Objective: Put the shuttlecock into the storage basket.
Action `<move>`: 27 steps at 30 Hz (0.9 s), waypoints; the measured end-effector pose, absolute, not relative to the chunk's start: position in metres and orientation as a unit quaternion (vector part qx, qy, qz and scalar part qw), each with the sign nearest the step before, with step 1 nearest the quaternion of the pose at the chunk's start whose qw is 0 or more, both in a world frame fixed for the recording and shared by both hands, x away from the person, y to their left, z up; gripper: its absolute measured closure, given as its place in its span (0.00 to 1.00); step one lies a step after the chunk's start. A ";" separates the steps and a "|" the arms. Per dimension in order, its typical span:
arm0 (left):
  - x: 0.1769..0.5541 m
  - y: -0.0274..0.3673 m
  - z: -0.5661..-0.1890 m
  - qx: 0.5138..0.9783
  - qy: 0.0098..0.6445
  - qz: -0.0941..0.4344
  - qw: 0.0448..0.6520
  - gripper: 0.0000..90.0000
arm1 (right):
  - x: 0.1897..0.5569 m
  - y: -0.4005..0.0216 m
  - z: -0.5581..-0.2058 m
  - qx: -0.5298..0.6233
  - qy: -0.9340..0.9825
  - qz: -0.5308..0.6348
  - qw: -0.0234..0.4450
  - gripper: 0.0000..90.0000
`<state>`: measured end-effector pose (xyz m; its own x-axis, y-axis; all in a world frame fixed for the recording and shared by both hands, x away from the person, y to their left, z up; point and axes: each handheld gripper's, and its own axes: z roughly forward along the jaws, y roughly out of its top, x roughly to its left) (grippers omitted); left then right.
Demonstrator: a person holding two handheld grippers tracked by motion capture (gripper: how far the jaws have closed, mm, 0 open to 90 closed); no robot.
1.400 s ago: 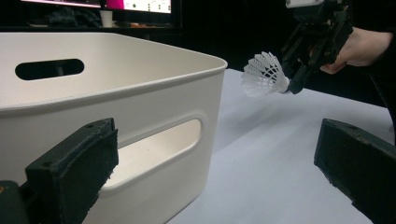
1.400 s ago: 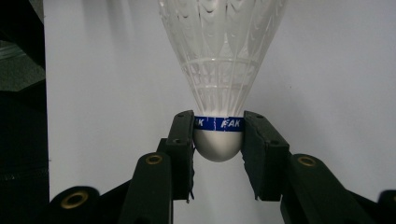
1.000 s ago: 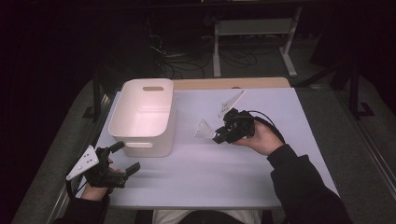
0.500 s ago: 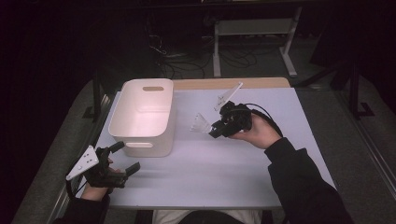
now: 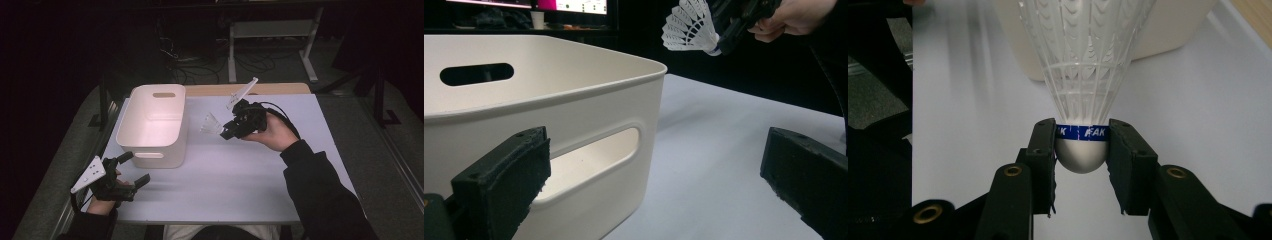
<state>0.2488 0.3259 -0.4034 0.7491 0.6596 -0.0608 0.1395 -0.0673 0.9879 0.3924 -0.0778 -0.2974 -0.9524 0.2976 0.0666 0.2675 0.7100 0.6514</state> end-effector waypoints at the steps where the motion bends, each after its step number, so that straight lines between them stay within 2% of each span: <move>1: 0.249 0.326 -0.403 0.700 0.285 0.210 0.620 0.00 | 0.393 -0.077 -0.296 0.152 0.924 0.349 0.022 0.71; 27: 0.249 0.326 -0.403 0.700 0.285 0.209 0.621 0.00 | 0.400 -0.051 -0.269 0.130 0.921 0.365 0.029 0.71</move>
<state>0.2487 0.3261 -0.4035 0.7500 0.6586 -0.0610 0.1390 -0.0669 0.9880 0.4003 -0.0506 -0.2694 -0.9648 0.2598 0.0421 0.2181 0.6995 0.6805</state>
